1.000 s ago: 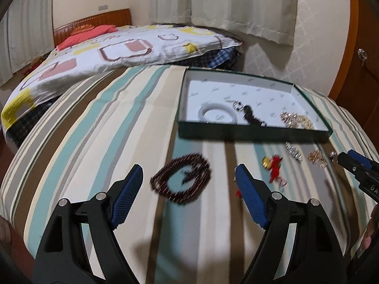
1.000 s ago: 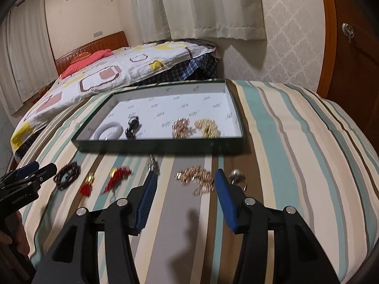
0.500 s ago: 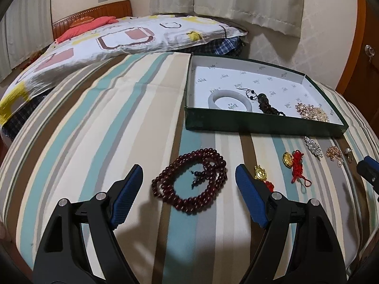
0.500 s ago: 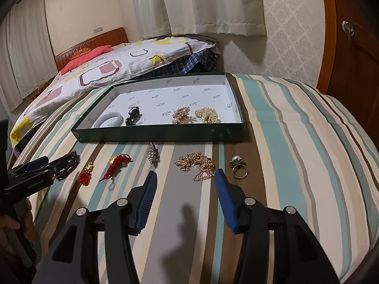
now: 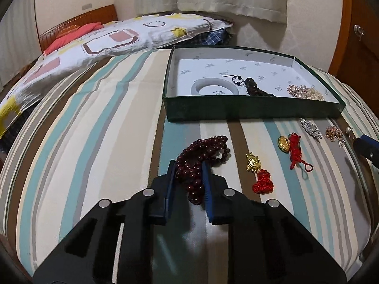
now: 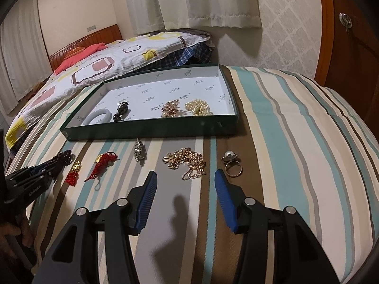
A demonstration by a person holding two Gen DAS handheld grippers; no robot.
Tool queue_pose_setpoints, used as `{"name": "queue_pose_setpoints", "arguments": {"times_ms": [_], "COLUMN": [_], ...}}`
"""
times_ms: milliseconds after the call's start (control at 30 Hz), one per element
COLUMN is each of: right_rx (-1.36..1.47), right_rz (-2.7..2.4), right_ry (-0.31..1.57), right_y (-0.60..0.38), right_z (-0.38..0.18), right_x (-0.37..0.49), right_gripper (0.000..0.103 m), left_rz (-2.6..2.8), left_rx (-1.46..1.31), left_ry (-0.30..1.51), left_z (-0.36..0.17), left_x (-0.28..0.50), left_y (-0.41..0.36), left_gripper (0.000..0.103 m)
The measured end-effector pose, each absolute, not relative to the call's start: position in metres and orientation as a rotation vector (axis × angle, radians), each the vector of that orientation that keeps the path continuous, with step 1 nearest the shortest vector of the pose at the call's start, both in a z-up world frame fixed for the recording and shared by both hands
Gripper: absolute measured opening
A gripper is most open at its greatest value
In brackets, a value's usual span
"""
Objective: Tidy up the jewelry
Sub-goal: 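Grasp the dark red bead strand with the left tool, then lift the bead strand with the left tool while the right tool grasps the pearl ring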
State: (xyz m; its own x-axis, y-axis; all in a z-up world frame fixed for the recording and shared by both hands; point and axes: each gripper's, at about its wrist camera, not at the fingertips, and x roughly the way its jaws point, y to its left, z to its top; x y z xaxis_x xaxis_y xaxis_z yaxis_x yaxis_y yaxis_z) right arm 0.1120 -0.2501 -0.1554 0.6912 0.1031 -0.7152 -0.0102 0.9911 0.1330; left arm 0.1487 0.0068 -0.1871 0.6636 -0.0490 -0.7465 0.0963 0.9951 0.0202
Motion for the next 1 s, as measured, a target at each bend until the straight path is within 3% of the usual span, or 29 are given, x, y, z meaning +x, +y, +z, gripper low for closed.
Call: {"name": "queue_pose_setpoints", "arguments": {"times_ms": [567, 800, 1000], "right_rx": [0.138, 0.145, 0.137], "right_rz": [-0.010, -0.026, -0.024], "right_ry": [0.817, 0.865, 0.878], "right_y": [-0.274, -0.282, -0.285], "right_z": [-0.158, -0.171, -0.175], "right_x": [0.128, 0.142, 0.145], "right_gripper": [0.050, 0.035, 0.030], "left_rz": [-0.048, -0.037, -0.029], "left_rx": [-0.025, -0.041, -0.046], "left_ry": [0.816, 0.821, 0.820], "left_z": [-0.173, -0.173, -0.173], "left_x": [0.149, 0.151, 0.151], "left_y": [0.023, 0.029, 0.030], "left_gripper": [0.016, 0.016, 0.016]}}
